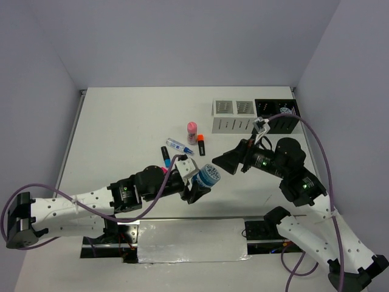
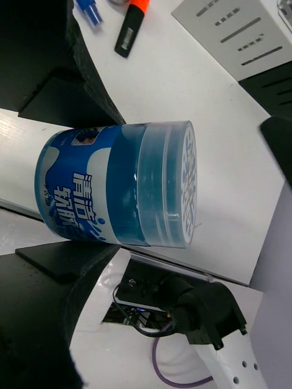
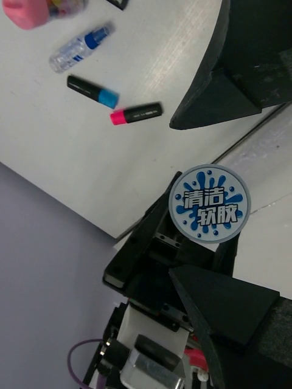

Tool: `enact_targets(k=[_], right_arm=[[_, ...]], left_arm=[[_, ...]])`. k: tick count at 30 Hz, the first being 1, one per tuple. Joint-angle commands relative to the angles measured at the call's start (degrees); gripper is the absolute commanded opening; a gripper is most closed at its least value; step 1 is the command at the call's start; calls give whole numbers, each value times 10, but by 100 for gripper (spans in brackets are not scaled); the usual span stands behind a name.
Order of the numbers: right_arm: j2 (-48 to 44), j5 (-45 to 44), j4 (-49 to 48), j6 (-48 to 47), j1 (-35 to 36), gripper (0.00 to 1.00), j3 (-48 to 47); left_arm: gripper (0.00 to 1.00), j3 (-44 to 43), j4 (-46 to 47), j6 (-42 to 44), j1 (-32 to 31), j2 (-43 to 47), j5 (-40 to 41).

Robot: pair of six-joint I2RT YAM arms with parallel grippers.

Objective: Sort the stationery into containers
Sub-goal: Pick up the stationery from the center of the board.

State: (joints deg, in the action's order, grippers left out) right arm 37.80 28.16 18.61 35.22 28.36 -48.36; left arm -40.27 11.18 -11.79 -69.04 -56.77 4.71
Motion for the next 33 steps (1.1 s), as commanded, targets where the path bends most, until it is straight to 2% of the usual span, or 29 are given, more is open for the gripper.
enact_targets(k=[1, 4, 13, 20, 22, 26, 27, 28, 29, 30, 31, 32, 33], right_arm=[[-12, -43, -26, 25, 33, 100, 20], [-8, -69, -18, 26, 54, 100, 34], [12, -72, -24, 26, 104, 100, 55], [19, -15, -56, 34, 116, 98, 67], [16, -22, -54, 31, 122, 89, 67], [17, -16, -65, 29, 122, 52, 67], [20, -14, -71, 29, 122, 40, 69], [25, -16, -77, 27, 122, 15, 68], [27, -27, -81, 19, 122, 7, 69], [33, -35, -83, 13, 121, 0, 66], [39, -46, -77, 10, 120, 0, 63], [44, -58, -75, 6, 119, 0, 59], [53, -68, -78, -3, 117, 0, 57]], left_arm=[[0, -25, 89, 48, 1, 8, -30], [0, -33, 96, 55, 1, -1, -36], [0, -50, 86, 77, 1, -14, -17], [0, -47, 74, 92, 2, 2, 3], [0, -47, 68, 93, 2, 4, 2], [0, -46, 65, 93, 2, 1, 3], [6, -47, 63, 92, 3, 0, 3], [16, -49, 60, 90, 3, -4, 3], [35, -53, 54, 85, 2, -7, 10], [70, -56, 49, 76, 3, -9, 46], [78, -65, 42, 60, 3, -13, 65], [98, -70, 32, 56, 3, -15, 80], [99, -76, 11, 52, 2, -18, 97]])
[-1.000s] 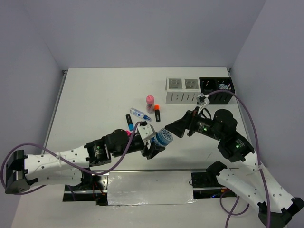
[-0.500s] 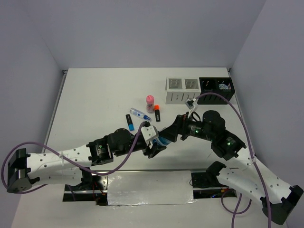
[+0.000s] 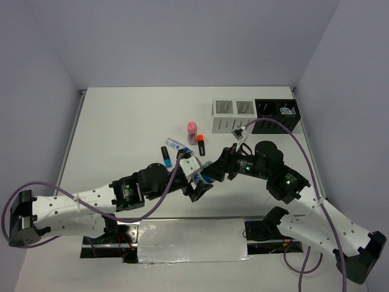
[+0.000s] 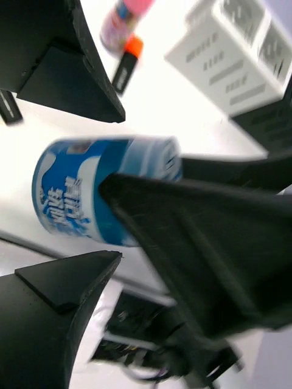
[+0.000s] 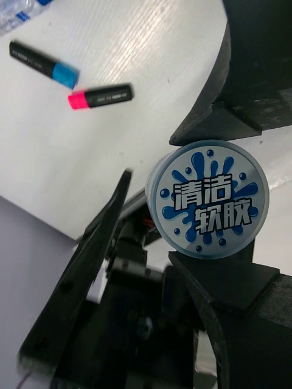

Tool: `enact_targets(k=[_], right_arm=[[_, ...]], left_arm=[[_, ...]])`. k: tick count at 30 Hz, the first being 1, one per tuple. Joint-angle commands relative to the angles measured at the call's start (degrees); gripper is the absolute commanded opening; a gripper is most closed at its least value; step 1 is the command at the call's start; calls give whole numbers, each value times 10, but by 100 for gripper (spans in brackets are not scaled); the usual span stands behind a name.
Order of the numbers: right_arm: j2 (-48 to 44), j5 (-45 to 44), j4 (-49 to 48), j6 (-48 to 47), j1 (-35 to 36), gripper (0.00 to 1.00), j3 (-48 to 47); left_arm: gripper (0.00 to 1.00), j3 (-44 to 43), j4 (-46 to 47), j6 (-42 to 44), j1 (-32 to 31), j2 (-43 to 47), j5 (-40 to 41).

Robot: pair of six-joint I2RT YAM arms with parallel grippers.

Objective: Sort the stationery into containers
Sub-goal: Place the stationery in the storage box.

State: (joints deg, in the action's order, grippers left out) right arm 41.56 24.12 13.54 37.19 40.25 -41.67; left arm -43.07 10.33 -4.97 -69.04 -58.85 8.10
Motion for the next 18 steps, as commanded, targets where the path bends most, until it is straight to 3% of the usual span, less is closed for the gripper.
enact_targets(k=[1, 3, 5, 6, 7, 9, 10, 13, 16, 18], right_arm=[[20, -38, -32, -28, -5, 0, -14], [39, -112, -17, -54, -23, 0, -40], [55, -187, 25, -86, -46, 0, -68], [77, -264, 53, -95, -76, 0, -101], [89, -297, 61, -105, -92, 0, -117], [136, -361, 74, -134, -137, 0, -158], [155, -431, 82, -138, -188, 0, -174], [249, -476, 83, -134, -297, 0, -231], [335, -528, 76, -122, -358, 0, -293], [383, -530, 50, -120, -388, 0, -329]], left_arm=[[99, -55, 3, -28, 3, 0, 106], [99, -89, -70, -44, 3, -8, 153], [99, -146, -155, -102, 2, -26, 262], [99, -167, -255, -160, 3, -42, 299], [99, -190, -311, -192, 4, -48, 366], [99, -250, -423, -298, 7, -67, 416], [99, -293, -547, -340, 10, -72, 458], [99, -354, -763, -477, 21, -89, 495], [99, -342, -821, -486, 22, -78, 514], [99, -289, -795, -447, 22, -47, 515]])
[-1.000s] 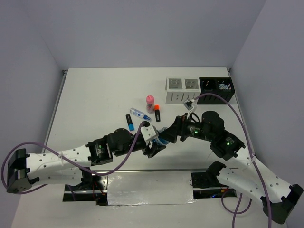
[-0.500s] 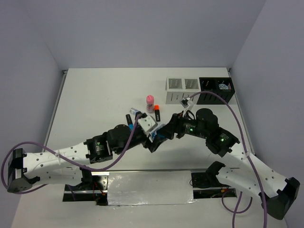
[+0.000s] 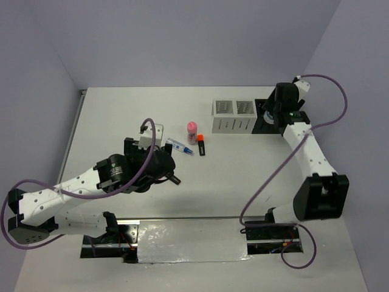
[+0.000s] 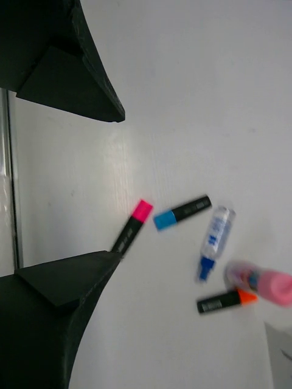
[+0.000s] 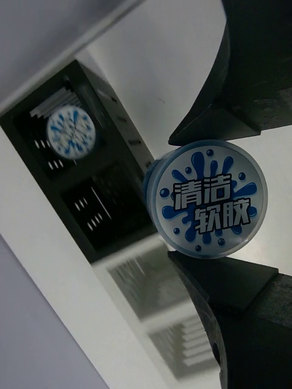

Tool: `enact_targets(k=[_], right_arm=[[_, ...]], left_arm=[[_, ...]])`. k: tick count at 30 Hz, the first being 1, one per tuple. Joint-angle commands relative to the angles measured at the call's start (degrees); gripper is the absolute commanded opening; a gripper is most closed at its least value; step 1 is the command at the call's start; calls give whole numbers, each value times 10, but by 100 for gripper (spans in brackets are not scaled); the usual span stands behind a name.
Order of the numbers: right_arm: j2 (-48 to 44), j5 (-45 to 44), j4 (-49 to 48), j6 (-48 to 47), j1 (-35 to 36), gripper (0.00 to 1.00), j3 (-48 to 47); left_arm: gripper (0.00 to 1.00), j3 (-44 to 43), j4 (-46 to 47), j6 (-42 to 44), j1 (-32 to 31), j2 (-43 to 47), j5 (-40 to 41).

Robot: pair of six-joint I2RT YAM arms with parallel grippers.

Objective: Sort the stationery into containers
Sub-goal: Place the stationery in the storage box.

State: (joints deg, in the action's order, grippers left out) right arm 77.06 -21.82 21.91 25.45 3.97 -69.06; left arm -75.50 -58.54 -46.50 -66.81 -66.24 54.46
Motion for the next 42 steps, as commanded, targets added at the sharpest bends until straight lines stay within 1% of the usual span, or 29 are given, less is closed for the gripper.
enact_targets(k=[1, 3, 4, 7, 11, 14, 18, 22, 26, 31, 39, 42], right_arm=[[60, -53, -39, -1, -58, 0, -84], [95, -59, -37, -10, -71, 0, -119], [125, -81, -33, -21, -77, 0, -149], [158, -80, -83, -47, -93, 0, -159], [190, -83, -114, -66, -110, 0, -172], [213, -62, -131, -77, -120, 0, -183], [233, -56, -167, -95, -122, 0, -182], [245, -50, -176, -102, -124, 0, -192], [267, -33, -168, -104, -127, 0, -205], [276, -30, -162, -101, -127, 0, -201], [279, -38, -145, -90, -128, 6, -187], [274, -45, -140, -83, -128, 6, -184]], left_arm=[[99, 55, -58, -12, 0, 40, 40], [99, 110, -2, 39, 0, 84, 21], [99, 119, 33, 67, 1, 103, -14], [99, 122, 28, 49, 1, 128, -22], [99, 145, 35, 49, 1, 148, -37], [99, 144, 38, 55, 1, 149, -40], [99, 150, 47, 62, 0, 132, -54], [99, 143, 32, 55, 0, 96, -49], [99, 142, 23, 49, 0, 81, -44], [99, 145, 30, 53, 0, 99, -49], [99, 149, 38, 58, 0, 122, -52], [99, 149, 35, 55, 0, 121, -50]])
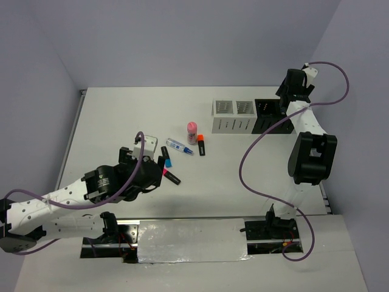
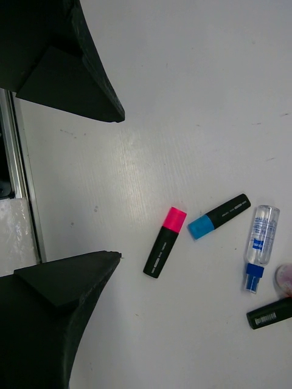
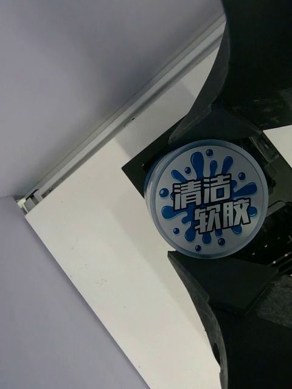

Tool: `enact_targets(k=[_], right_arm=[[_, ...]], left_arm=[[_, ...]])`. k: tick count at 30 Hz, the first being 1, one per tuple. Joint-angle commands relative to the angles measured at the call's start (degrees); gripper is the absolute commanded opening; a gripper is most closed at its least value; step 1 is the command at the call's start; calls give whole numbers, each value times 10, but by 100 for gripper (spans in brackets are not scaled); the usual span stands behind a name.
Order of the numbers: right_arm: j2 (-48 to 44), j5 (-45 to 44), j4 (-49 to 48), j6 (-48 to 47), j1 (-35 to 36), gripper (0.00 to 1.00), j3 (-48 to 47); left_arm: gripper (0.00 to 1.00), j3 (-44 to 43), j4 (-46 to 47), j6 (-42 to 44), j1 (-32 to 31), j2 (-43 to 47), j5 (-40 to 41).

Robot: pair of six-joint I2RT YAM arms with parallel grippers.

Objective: Sort the stationery into containers
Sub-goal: Place the stationery in the storage box.

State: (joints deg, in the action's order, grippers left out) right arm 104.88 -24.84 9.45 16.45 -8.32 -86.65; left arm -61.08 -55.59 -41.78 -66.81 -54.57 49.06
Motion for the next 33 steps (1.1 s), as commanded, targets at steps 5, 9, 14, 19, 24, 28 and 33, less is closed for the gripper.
enact_targets(k=[5, 9, 14, 19, 24, 28, 33], right_arm=[[-24, -26, -19, 13, -11, 5, 10], [-41, -21, -32, 13, -13, 5, 35], [-39, -12, -25, 20, -14, 6, 39], [-34, 8, -23, 27, -14, 31, 42], [-20, 19, 3, 32, -15, 81, 18], [0, 25, 34, 32, -16, 100, -13], [-7, 35, 45, 34, -17, 100, -23]], left_arm=[[99, 4, 6, 9, 0, 2, 3], [99, 4, 6, 10, 0, 1, 2], [99, 4, 6, 9, 0, 0, 2], [99, 5, 7, 10, 0, -1, 0], [99, 4, 5, 9, 0, -3, 2], [99, 4, 4, 7, 0, -3, 3], [99, 4, 2, 4, 0, -3, 8]])
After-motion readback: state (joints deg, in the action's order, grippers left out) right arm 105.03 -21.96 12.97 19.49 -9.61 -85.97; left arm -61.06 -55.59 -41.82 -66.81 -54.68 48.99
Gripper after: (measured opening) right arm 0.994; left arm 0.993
